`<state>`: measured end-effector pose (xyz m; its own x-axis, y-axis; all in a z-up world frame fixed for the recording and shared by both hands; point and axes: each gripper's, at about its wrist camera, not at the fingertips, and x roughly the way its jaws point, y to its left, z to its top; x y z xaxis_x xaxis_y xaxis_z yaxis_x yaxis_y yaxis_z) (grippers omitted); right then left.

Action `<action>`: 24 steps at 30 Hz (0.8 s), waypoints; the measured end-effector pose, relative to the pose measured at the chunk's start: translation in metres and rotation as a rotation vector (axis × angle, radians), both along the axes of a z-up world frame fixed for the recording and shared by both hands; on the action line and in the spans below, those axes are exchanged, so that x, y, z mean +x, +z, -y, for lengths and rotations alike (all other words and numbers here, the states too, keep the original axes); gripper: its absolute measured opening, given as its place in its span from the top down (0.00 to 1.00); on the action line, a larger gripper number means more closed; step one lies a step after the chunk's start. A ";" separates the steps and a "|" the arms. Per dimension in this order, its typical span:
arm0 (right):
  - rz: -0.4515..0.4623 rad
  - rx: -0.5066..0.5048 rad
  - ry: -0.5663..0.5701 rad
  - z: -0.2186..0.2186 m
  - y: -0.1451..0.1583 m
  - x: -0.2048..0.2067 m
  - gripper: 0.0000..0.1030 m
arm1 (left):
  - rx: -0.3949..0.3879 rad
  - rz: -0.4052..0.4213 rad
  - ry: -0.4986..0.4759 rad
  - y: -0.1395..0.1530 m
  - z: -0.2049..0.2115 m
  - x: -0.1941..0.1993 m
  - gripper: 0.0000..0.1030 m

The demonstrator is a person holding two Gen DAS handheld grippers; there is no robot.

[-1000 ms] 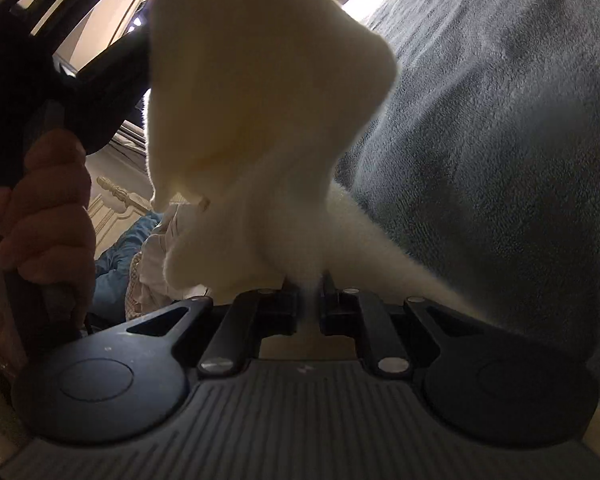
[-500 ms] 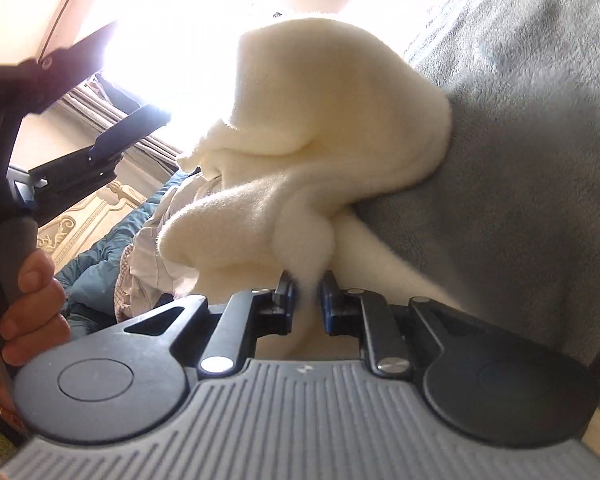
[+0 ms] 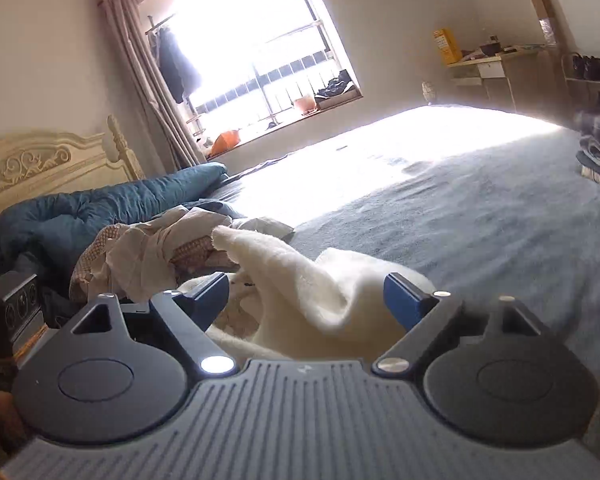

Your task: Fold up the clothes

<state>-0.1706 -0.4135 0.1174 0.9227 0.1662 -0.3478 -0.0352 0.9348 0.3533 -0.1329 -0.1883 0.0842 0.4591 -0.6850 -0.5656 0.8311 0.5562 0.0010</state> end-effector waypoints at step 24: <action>-0.199 0.087 -0.160 0.064 -0.007 0.010 0.90 | 0.072 0.264 -0.090 -0.008 -0.069 -0.066 0.99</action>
<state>-0.1604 -0.4777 0.1101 0.8543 0.0605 -0.5162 0.1893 0.8888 0.4174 -0.1989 -0.1193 0.0764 0.5360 -0.6921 -0.4834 0.8429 0.4704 0.2612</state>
